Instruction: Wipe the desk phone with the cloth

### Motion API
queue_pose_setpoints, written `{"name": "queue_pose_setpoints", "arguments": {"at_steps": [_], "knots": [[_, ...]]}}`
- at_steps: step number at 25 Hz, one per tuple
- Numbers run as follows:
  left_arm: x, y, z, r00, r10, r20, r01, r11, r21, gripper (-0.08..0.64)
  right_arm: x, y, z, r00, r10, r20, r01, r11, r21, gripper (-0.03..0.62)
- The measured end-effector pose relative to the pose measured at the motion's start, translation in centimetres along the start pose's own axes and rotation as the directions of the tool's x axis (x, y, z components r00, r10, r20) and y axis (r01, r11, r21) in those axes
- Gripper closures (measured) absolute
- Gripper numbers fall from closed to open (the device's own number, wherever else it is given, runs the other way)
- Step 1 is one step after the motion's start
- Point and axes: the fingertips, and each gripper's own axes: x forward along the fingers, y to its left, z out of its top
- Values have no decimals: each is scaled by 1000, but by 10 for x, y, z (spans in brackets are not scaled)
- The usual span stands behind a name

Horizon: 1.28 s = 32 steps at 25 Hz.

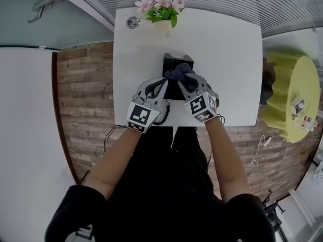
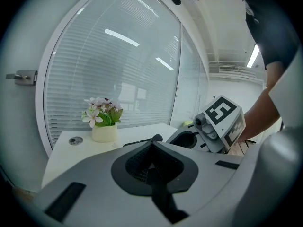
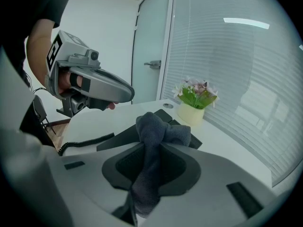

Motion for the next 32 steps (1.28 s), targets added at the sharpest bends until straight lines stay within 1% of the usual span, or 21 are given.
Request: {"name": "queue_pose_setpoints", "arguments": {"at_steps": [10, 24, 32], "knots": [[-3, -9, -18, 1000, 1, -23, -2, 1000, -7, 551, -3, 18, -12, 1000, 20, -3, -20, 1000, 14, 492], [-9, -19, -43, 998, 4, -63, -5, 1000, -14, 551, -11, 67, -44, 994, 100, -42, -99, 995, 12, 492], [-14, -24, -59, 995, 6, -96, -8, 1000, -12, 551, -15, 90, -57, 986, 154, -65, -155, 988, -8, 492]]}}
